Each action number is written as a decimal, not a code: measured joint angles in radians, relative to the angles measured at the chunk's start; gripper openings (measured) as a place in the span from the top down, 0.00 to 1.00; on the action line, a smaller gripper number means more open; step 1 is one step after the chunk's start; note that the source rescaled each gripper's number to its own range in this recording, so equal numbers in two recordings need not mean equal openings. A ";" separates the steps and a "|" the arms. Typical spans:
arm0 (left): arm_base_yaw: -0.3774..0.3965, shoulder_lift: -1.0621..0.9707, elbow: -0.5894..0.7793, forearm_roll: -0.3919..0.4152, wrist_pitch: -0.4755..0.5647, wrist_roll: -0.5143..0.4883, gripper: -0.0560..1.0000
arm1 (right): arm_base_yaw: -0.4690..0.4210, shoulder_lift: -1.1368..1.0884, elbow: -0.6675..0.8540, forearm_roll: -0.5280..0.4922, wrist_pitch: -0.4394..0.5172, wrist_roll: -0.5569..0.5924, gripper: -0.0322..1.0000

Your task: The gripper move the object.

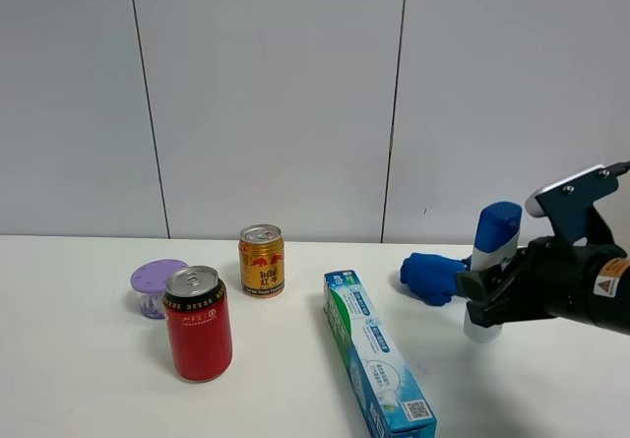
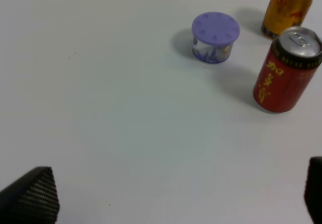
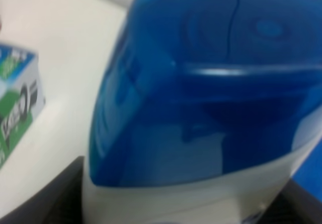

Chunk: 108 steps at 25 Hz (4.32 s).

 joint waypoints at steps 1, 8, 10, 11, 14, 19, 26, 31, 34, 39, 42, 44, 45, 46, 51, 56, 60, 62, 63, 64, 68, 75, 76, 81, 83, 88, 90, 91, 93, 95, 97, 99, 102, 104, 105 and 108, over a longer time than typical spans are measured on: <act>0.000 0.000 0.000 0.001 0.000 0.000 0.00 | 0.000 -0.029 0.000 0.000 0.013 0.001 0.96; 0.000 0.000 0.000 0.001 0.000 0.000 0.00 | 0.000 -0.197 0.001 -0.004 0.147 0.049 0.96; 0.000 0.000 0.000 0.001 0.000 0.000 0.00 | 0.006 -0.232 -0.003 -0.011 0.178 0.074 0.96; 0.000 0.000 0.000 0.001 0.000 0.000 0.00 | 0.015 -0.245 -0.011 -0.012 0.200 0.084 0.96; 0.000 0.000 0.000 0.001 0.000 0.000 0.00 | 0.058 -0.282 -0.074 -0.022 0.307 0.103 0.96; 0.000 0.000 0.000 0.001 0.000 0.000 0.00 | 0.115 -0.299 -0.239 -0.022 0.509 0.156 0.96; 0.000 0.000 0.000 0.001 0.000 0.000 0.00 | 0.120 -0.299 -0.445 -0.022 0.690 0.198 0.96; 0.000 0.000 0.000 0.001 0.000 0.000 0.00 | 0.123 -0.254 -0.508 -0.022 0.709 0.211 0.96; 0.000 0.000 0.000 0.001 0.000 0.000 0.00 | 0.135 -0.155 -0.565 -0.023 0.709 0.214 0.96; 0.000 0.000 0.000 0.001 0.000 0.000 0.00 | 0.160 0.011 -0.680 -0.038 0.697 0.215 0.96; 0.000 0.000 0.000 0.001 0.000 0.000 0.00 | 0.190 0.100 -0.747 -0.065 0.653 0.215 0.96; 0.000 0.000 0.000 0.001 0.000 0.000 0.00 | 0.209 0.161 -0.801 -0.080 0.627 0.215 0.96; 0.000 0.000 0.000 0.001 0.000 0.000 0.00 | 0.217 0.191 -0.827 -0.085 0.620 0.215 0.96; 0.000 0.000 0.000 0.001 0.000 0.000 0.00 | 0.223 0.219 -0.850 -0.089 0.612 0.215 0.96; 0.000 0.000 0.000 0.001 0.000 0.000 0.00 | 0.231 0.327 -0.917 -0.090 0.612 0.232 0.96; 0.000 0.000 0.000 0.001 0.000 0.000 0.00 | 0.232 0.395 -0.949 -0.090 0.611 0.240 0.96; 0.000 0.000 0.000 0.001 0.000 0.000 0.00 | 0.236 0.424 -0.952 -0.090 0.604 0.240 0.96; 0.000 0.000 0.000 0.001 0.000 0.000 0.00 | 0.236 0.438 -0.952 -0.090 0.593 0.240 0.96; 0.000 0.000 0.000 0.001 0.000 0.000 0.00 | 0.236 0.444 -0.952 -0.090 0.591 0.240 0.96; 0.000 0.000 0.000 0.001 0.000 0.000 0.00 | 0.236 0.452 -0.952 -0.090 0.586 0.240 0.96; 0.000 0.000 0.000 0.001 0.000 0.000 0.00 | 0.236 0.458 -0.952 -0.090 0.577 0.240 0.96; 0.000 0.000 0.000 0.001 0.000 0.000 0.00 | 0.236 0.458 -0.954 -0.090 0.560 0.240 0.96; 0.000 0.000 0.000 0.001 0.000 0.000 0.00 | 0.236 0.458 -0.955 -0.090 0.560 0.240 0.96; 0.000 0.000 0.000 0.001 0.000 0.000 0.00 | 0.236 0.458 -0.955 -0.098 0.563 0.239 0.96; 0.000 0.000 0.000 0.001 0.000 0.000 0.00 | 0.236 0.458 -0.955 -0.098 0.580 0.239 0.96; 0.000 0.000 0.000 0.001 0.000 0.000 0.00 | 0.236 0.458 -0.955 -0.098 0.583 0.239 0.84; 0.000 0.000 0.000 0.001 0.000 0.000 0.00 | 0.236 0.458 -0.955 -0.098 0.578 0.239 0.75; 0.000 0.000 0.000 0.001 0.000 0.000 0.00 | 0.236 0.458 -0.955 -0.098 0.578 0.239 0.73; 0.000 0.000 0.000 0.001 0.000 0.000 0.00 | 0.236 0.458 -0.955 -0.098 0.578 0.239 0.71; 0.000 0.000 0.000 0.001 0.000 0.000 0.00 | 0.236 0.458 -0.955 -0.098 0.578 0.239 0.70; 0.000 0.000 0.000 0.001 0.000 0.000 0.00 | 0.236 0.458 -0.955 -0.098 0.578 0.239 0.70; 0.000 0.000 0.000 0.001 0.000 0.000 0.00 | 0.236 0.458 -0.955 -0.098 0.578 0.239 0.70; 0.000 0.000 0.000 0.001 0.000 0.000 0.00 | 0.236 0.458 -0.955 -0.098 0.585 0.239 0.70; 0.000 0.000 0.000 0.001 0.000 0.000 0.00 | 0.236 0.457 -0.955 -0.098 0.593 0.239 0.69; 0.000 0.000 0.000 0.001 0.000 0.000 0.00 | 0.236 0.454 -0.955 -0.098 0.602 0.239 0.65; 0.000 0.000 0.000 0.001 0.000 0.000 0.00 | 0.236 0.445 -0.955 -0.098 0.636 0.245 0.37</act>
